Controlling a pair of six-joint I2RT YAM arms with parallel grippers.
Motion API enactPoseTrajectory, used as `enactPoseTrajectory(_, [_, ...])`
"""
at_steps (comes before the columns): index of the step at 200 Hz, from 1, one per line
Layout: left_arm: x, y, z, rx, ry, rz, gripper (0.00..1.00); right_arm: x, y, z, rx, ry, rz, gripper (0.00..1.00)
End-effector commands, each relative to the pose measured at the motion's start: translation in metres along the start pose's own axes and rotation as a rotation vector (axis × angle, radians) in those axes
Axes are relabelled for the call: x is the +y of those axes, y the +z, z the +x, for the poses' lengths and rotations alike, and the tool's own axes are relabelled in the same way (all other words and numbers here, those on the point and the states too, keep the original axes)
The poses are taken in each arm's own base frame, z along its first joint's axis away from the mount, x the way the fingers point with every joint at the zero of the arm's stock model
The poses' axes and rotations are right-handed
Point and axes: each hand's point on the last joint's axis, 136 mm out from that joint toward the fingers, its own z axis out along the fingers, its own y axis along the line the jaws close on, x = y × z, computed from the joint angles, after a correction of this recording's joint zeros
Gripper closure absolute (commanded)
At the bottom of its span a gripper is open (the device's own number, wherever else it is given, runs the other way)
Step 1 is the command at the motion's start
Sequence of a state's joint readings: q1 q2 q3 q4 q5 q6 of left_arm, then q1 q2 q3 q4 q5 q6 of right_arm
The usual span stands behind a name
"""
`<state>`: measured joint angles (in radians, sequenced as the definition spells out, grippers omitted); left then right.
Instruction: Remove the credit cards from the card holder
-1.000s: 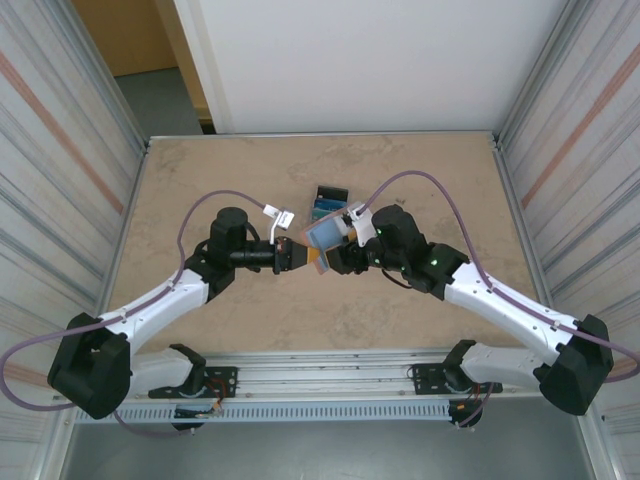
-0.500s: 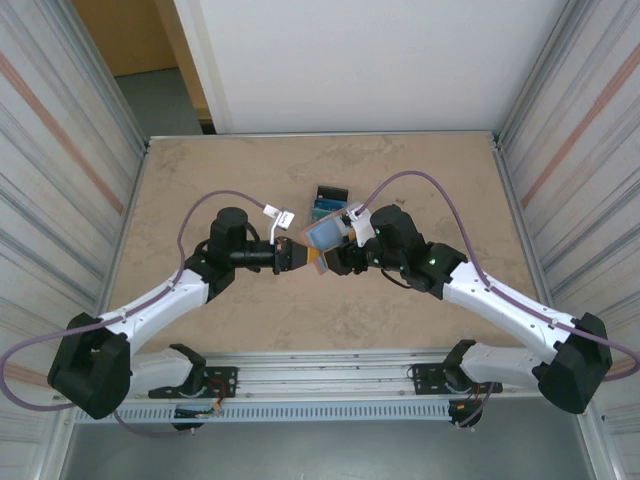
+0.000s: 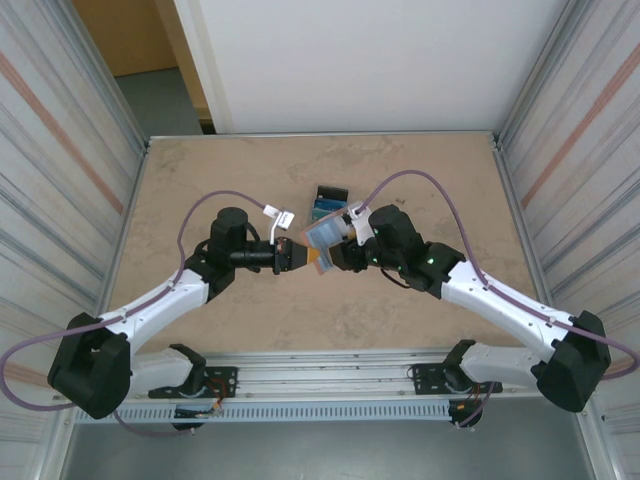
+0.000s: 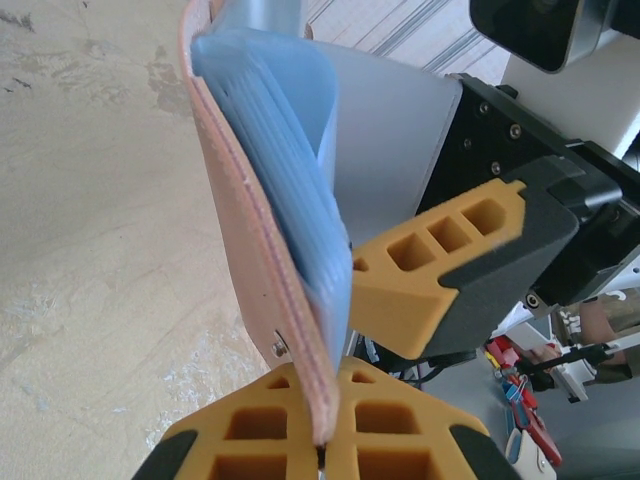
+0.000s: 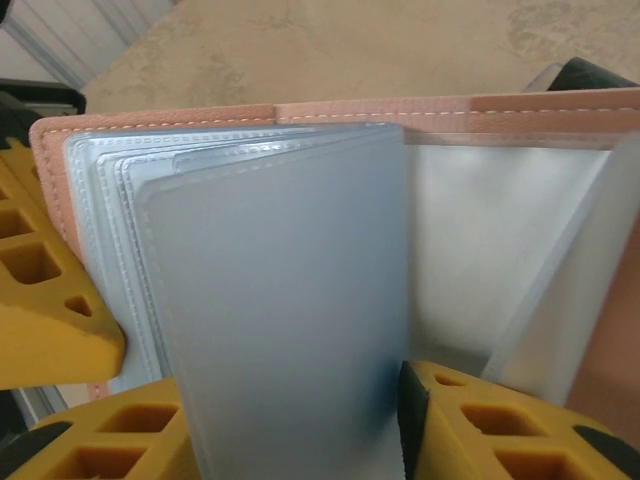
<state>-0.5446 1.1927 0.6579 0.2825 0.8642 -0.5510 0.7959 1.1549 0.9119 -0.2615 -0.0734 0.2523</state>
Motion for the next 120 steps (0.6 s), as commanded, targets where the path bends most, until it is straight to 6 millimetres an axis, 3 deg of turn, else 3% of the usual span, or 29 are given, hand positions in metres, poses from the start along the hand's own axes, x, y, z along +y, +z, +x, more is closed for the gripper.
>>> enactPoseTrajectory(1, [-0.032, -0.003, -0.012, -0.013, 0.097, 0.098, 1.00, -0.013, -0.004, -0.005, -0.028, 0.013, 0.069, 0.56])
enactPoseTrajectory(45, [-0.033, -0.004, -0.010, -0.012, 0.099, 0.092, 1.00, -0.033, -0.013, -0.009, -0.067, 0.048, 0.169, 0.58])
enactPoseTrajectory(90, [-0.030, -0.005, -0.009, -0.012, 0.095, 0.076, 1.00, -0.070, -0.029, -0.011, -0.103, 0.111, 0.344, 0.53])
enactPoseTrajectory(120, [-0.026, -0.004, -0.010, -0.014, 0.086, 0.062, 1.00, -0.078, -0.037, -0.009, -0.096, 0.113, 0.393, 0.50])
